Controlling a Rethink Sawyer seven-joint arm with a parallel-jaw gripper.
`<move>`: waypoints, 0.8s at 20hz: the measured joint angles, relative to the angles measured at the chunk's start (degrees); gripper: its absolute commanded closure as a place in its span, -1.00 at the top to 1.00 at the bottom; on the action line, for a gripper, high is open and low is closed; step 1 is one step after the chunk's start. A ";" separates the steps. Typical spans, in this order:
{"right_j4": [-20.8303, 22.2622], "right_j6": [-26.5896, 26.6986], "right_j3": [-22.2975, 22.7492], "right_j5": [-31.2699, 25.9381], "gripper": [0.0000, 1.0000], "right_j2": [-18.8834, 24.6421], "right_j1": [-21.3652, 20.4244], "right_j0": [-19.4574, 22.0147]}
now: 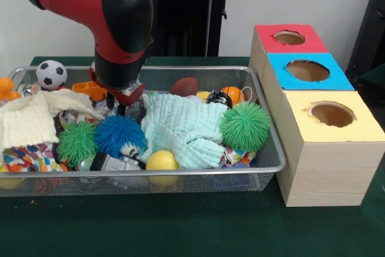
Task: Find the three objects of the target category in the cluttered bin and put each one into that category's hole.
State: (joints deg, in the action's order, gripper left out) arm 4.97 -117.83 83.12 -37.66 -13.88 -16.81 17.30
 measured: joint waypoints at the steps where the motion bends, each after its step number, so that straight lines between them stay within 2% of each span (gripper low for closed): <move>1: -0.01 0.00 -0.12 -0.26 -1.00 -0.10 0.02 -0.08; 9: -0.14 0.00 -1.05 -2.87 -1.00 -1.70 0.08 -1.63; 13: -0.15 0.00 -1.68 -6.35 -1.00 -2.97 -0.22 -2.77; 16: -0.14 0.00 -2.11 -11.27 -1.00 -4.19 -0.69 -3.40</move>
State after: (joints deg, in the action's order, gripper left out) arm 4.83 -117.83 81.01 -48.94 -18.07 -17.50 13.90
